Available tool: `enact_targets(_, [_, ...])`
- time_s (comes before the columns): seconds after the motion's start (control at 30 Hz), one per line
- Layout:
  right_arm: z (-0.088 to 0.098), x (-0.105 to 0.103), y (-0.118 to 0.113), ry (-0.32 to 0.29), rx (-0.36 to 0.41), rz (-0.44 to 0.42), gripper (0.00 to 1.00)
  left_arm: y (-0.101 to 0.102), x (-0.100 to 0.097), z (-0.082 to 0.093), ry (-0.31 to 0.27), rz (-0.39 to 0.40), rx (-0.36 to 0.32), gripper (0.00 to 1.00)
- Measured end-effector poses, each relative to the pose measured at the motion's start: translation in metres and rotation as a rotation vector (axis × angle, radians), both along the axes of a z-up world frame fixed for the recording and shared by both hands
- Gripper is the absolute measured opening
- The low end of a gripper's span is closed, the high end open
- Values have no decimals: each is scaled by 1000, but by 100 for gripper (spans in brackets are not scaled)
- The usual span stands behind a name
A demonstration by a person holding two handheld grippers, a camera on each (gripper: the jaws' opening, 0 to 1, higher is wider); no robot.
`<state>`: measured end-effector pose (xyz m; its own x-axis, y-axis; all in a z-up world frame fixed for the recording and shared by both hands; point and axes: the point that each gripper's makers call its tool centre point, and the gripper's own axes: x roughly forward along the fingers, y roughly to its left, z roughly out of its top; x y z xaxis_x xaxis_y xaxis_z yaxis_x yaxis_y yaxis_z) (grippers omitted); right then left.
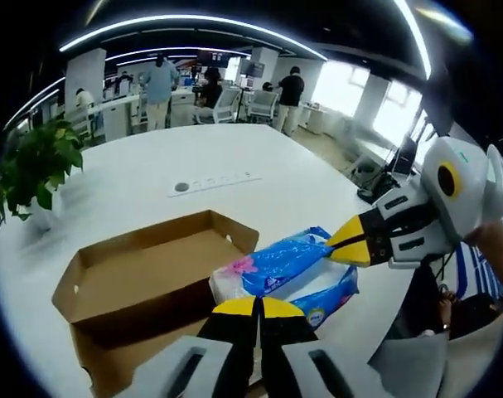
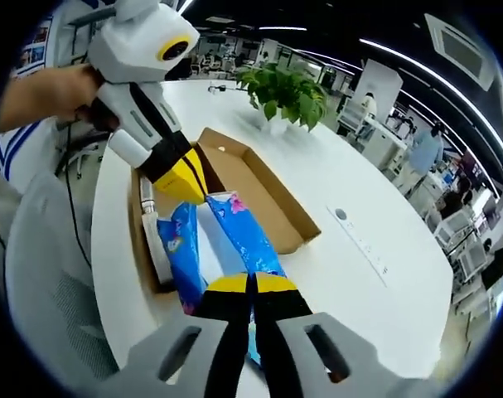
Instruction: Operate the shoe box by opening the lid, removing the specified soft item, and placing it in the target area until the item is outside and the box remains undamaged.
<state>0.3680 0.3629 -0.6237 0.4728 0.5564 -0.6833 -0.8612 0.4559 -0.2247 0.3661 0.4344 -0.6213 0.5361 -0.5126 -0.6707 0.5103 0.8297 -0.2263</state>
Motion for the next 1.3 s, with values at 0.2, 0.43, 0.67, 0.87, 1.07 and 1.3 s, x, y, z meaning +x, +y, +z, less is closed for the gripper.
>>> enact_targets(0.2, [-2,1,-22,4,-6,-36,0,-20,0,-2,5,-29,-9,0])
enact_targets(0.43, [-5,1,-43,7,-17,-61,0,-43,0,-4,13,-67,-9,0])
enact_targets(0.67, [-7,5,-66,8,-24,-85,0,-66,1,-4,20,-108,-7,0])
enact_targets(0.87, [-8,8,-86,9,-33,-104,0,-85,3,-4,27,-139,-10,0])
enact_targets(1.07, [-8,13,-105,12,-34,-120,0,-105,5,-4,34,-173,-11,0])
enact_targets(1.3, [-10,17,-125,15,-52,-134,0,-126,8,-6,44,-210,-8,0])
